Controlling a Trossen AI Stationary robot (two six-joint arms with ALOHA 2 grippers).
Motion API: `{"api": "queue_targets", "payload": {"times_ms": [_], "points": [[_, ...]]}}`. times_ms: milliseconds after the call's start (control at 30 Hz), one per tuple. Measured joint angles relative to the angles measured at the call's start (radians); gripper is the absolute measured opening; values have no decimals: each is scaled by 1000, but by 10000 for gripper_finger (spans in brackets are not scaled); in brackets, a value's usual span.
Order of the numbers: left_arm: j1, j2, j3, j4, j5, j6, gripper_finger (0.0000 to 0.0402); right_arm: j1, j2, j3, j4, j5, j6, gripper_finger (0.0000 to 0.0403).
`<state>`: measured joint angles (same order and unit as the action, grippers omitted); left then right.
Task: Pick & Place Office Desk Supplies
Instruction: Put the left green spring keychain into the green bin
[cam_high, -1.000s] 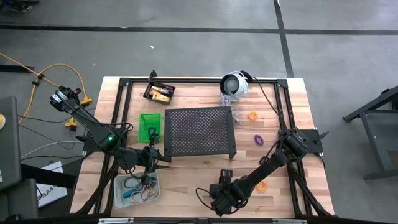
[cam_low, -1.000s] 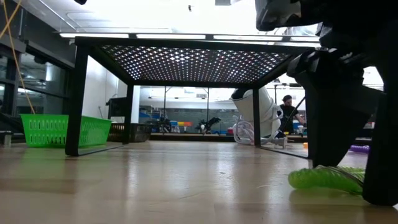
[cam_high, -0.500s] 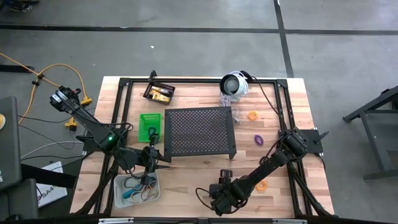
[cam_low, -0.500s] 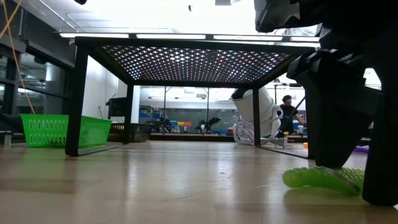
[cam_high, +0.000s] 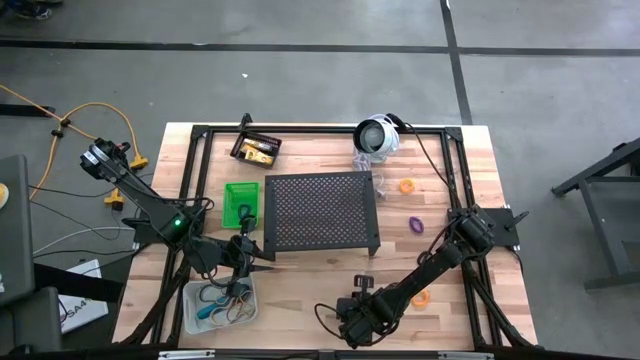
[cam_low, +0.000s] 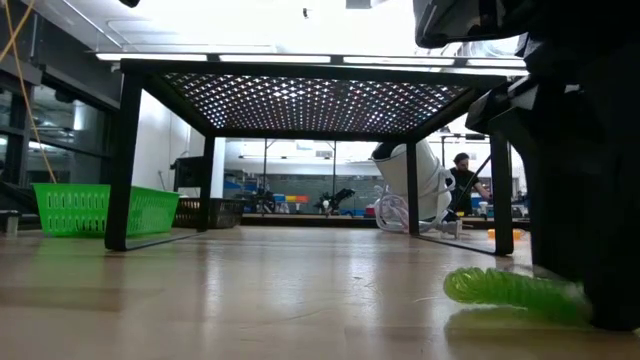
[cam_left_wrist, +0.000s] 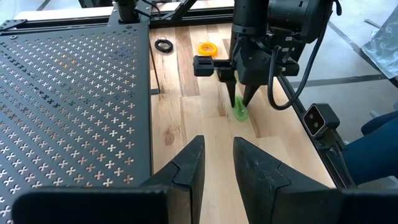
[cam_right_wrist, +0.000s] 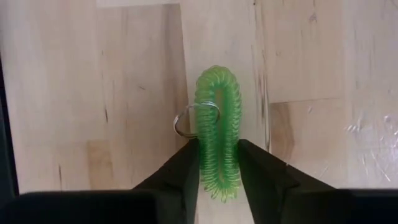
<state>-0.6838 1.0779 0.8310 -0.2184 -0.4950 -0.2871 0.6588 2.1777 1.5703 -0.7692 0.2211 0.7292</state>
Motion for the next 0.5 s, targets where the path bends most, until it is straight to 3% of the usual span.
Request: {"api": "queue_targets", "payload": {"times_ms": [267, 500], "points": [[0, 0, 0, 0, 0, 0, 80, 0, 0, 0, -2, 4, 0, 54], [0, 0, 0, 0, 0, 0, 80, 0, 1, -1, -2, 7, 0, 38]]}}
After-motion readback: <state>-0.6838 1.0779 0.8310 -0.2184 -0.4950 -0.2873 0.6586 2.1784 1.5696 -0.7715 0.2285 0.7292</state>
